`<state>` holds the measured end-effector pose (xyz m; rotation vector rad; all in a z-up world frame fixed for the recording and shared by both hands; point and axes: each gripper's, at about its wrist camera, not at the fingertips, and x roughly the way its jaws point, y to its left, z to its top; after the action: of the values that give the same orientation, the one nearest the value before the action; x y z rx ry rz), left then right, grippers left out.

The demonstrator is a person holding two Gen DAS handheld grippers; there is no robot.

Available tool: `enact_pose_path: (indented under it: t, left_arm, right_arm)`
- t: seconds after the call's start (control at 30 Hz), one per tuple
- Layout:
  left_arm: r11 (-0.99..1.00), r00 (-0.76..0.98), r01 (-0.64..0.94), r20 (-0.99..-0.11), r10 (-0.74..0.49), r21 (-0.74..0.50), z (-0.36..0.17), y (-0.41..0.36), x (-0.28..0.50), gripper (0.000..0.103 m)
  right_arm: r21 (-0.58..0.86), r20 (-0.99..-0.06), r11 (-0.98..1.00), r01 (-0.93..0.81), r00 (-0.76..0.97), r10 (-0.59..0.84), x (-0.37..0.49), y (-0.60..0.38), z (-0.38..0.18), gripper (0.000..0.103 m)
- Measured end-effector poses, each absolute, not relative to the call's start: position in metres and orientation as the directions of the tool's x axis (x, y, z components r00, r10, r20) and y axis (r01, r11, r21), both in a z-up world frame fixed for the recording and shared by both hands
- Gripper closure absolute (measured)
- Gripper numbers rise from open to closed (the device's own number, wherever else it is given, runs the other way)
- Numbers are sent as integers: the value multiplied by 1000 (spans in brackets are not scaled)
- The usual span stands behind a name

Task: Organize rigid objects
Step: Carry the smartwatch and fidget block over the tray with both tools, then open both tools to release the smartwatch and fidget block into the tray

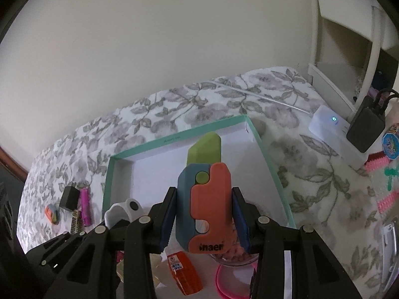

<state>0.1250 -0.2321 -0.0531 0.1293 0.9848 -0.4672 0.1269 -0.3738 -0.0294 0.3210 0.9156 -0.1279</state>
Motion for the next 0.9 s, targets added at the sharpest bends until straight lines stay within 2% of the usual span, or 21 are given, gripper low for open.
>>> enact_pose_path:
  t: [0.47, 0.63, 0.9]
  left_arm:
    - [890, 456, 447, -835, -307, -83, -54, -234, 123, 89]
    - [888, 453, 451, -833, -317, -93, -49, -234, 122, 77]
    - [884, 463, 455, -820, -335, -104, -33, -233, 120, 77]
  right_arm:
    - [183, -824, 955, 232, 566, 21, 128, -367, -38, 56]
    - [173, -827, 957, 232, 563, 13, 128, -366, -38, 49]
    - [177, -806, 956, 236, 592, 4, 123, -369, -18, 49]
